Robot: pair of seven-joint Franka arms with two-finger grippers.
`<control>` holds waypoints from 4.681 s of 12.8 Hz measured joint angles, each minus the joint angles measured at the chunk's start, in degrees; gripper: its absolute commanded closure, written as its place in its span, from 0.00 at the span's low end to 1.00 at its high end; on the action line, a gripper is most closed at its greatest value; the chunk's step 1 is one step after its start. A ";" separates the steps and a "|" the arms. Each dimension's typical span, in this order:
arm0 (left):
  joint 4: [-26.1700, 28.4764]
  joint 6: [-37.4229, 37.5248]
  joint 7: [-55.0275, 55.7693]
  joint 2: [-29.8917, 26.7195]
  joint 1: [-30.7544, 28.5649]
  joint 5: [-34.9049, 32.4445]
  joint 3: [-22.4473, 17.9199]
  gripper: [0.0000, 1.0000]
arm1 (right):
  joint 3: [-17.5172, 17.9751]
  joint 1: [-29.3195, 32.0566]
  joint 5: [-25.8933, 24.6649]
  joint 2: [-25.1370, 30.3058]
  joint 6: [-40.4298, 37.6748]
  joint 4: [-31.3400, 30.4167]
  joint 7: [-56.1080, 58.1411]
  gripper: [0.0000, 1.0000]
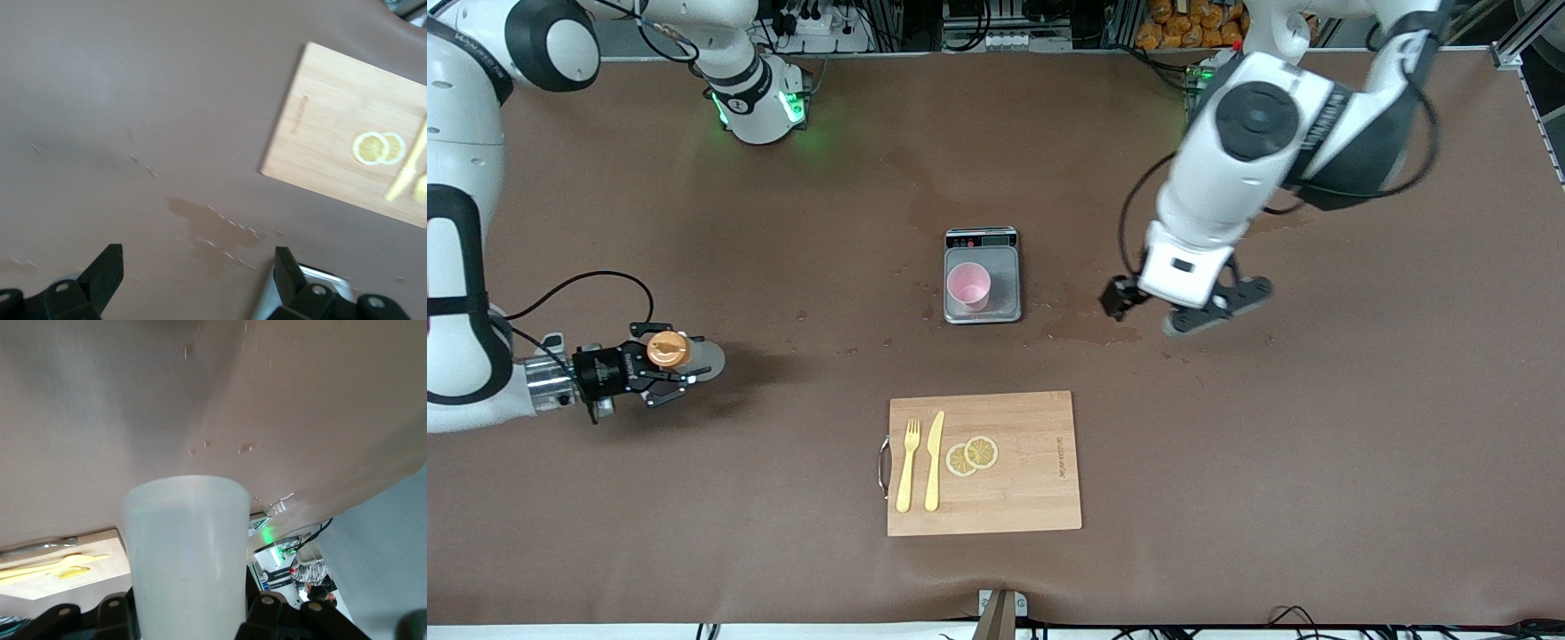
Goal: Add sauce to pink cup with both arms
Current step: 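Release the cup with the left gripper while the right gripper lifts the bottle, then move the bottle with the right gripper over the pink cup, then tilt the bottle with the right gripper and squeeze sauce into the cup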
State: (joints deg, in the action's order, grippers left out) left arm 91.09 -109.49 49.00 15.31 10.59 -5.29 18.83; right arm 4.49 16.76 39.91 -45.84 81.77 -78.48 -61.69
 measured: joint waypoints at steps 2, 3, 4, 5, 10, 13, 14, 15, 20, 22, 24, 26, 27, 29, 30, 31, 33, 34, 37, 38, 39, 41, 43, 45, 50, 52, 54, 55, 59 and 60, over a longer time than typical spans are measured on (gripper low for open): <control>-0.66 1.97 -9.29 -0.56 -4.29 0.00 -0.04 0.00 | -0.12 -3.95 -0.96 1.67 0.37 0.00 -3.69 0.47; -1.15 2.98 -14.29 -1.08 -6.42 0.00 -0.04 0.00 | -0.16 -5.60 -2.03 2.34 0.96 0.00 -5.43 0.47; -1.68 3.71 -19.43 -1.88 -8.58 0.00 -0.05 0.00 | -0.18 -7.17 -4.06 3.09 1.60 0.00 -7.23 0.47; -2.60 4.79 -23.47 -2.74 -10.41 0.00 -0.06 0.00 | -0.20 -8.83 -6.88 3.95 1.89 0.00 -9.40 0.47; -6.05 11.49 -33.91 -5.06 -16.24 0.00 0.04 0.00 | -0.27 -17.63 -14.77 7.97 2.83 -0.03 -22.40 0.47; -6.36 11.94 -36.80 -5.35 -19.23 0.00 0.02 0.00 | -0.33 -22.54 -17.63 8.30 4.23 -0.15 -29.65 0.47; -6.49 12.41 -36.83 -5.67 -19.54 0.00 0.03 0.00 | -0.34 -23.88 -18.08 8.30 4.71 -0.22 -31.67 0.48; -6.53 12.91 -36.91 -6.06 -19.72 0.00 0.03 0.00 | -0.36 -25.00 -18.62 8.31 5.13 -0.27 -33.49 0.48; -6.53 14.11 -39.72 -7.00 -22.68 -0.01 0.09 0.00 | -0.43 -30.96 -20.85 8.25 7.69 -1.05 -43.77 0.48; -6.53 14.25 -41.20 -7.01 -23.71 -0.01 0.06 0.00 | -0.45 -32.85 -21.82 8.21 7.76 -1.41 -46.65 0.49; -6.54 14.39 -41.86 -7.10 -24.27 -0.01 0.07 0.00 | -0.46 -34.70 -24.09 8.20 7.71 -2.17 -49.49 0.49; -6.53 14.88 -42.21 -7.22 -24.31 -0.01 0.14 0.00 | -0.46 -36.84 -25.94 8.14 7.65 -2.84 -52.49 0.49; -6.53 14.99 -42.22 -7.29 -24.30 -0.01 0.25 0.00 | -0.47 -37.84 -26.67 8.14 7.65 -3.18 -53.89 0.49; -6.52 15.20 -42.22 -7.37 -24.28 -0.01 0.42 0.00 | -0.47 -39.60 -27.37 8.14 7.60 -3.55 -56.31 0.49; -6.48 15.25 -42.22 -7.37 -24.26 -0.01 0.52 0.00 | -0.48 -40.25 -28.00 8.14 7.34 -3.67 -57.05 0.49; -6.47 15.25 -42.22 -7.38 -24.20 -0.01 0.66 0.00 | -0.48 -40.66 -28.48 8.14 6.80 -3.75 -57.70 0.49; -6.46 15.25 -42.22 -7.38 -24.15 0.00 0.91 0.00 | -0.48 -41.24 -30.17 8.13 5.23 -3.77 -59.32 0.49; -6.46 15.25 -42.22 -7.38 -24.19 0.00 0.91 0.00 | -0.49 -41.68 -31.23 8.12 4.67 -3.81 -60.23 0.49; -6.46 15.25 -42.22 -7.38 -24.24 0.00 0.90 0.00 | -0.48 -43.18 -33.47 7.78 3.75 -3.94 -63.52 0.48; -6.46 15.25 -42.22 -7.40 -24.24 0.00 0.90 0.00 | -0.49 -43.36 -33.69 7.63 3.52 -3.97 -64.12 0.47; -6.46 15.25 -42.22 -7.48 -24.24 0.00 0.90 0.00 | -0.49 -43.50 -33.99 7.55 3.15 -3.99 -64.51 0.48; -6.46 15.25 -42.22 -7.77 -24.20 0.00 0.89 0.00 | -0.49 -43.85 -34.48 7.55 2.12 -3.98 -65.46 0.47; -6.37 15.30 -42.22 -8.14 -22.34 0.70 -1.15 0.00 | -0.49 -44.52 -35.83 7.53 0.87 -3.98 -66.76 0.47; -5.25 15.54 -42.22 -9.62 -17.10 2.90 -7.61 0.00 | -0.48 -45.99 -38.13 7.22 -1.78 -3.98 -68.60 0.47; -0.92 15.98 -42.41 -13.84 -11.33 4.67 -14.66 0.00 | -0.70 -47.51 -39.14 6.53 -4.54 -1.92 -70.58 0.48; 0.85 15.99 -42.41 -14.77 -9.87 4.67 -16.16 0.00 | -0.95 -47.50 -39.14 6.25 -5.75 0.35 -71.68 0.48; 1.74 15.99 -42.41 -15.47 -9.02 4.67 -16.63 0.00 | -0.97 -47.51 -39.14 5.86 -8.08 1.84 -72.08 0.48; 2.49 15.99 -42.41 -16.12 -8.78 4.67 -16.66 0.00 | -0.97 -47.51 -39.14 5.64 -9.25 2.23 -72.26 0.48; 4.53 15.98 -42.41 -17.82 -8.63 4.67 -16.81 0.00 | -0.96 -47.56 -39.23 4.89 -12.64 3.90 -74.38 0.48; 4.90 15.98 -42.40 -18.03 -8.63 4.67 -16.87 0.00 | -0.95 -47.61 -39.59 4.85 -13.53 4.09 -74.67 0.48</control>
State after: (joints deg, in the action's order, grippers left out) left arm 95.99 -93.51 6.60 -2.72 1.96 -0.62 1.96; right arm 3.54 -30.85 0.32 -40.99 68.24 -74.39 -136.36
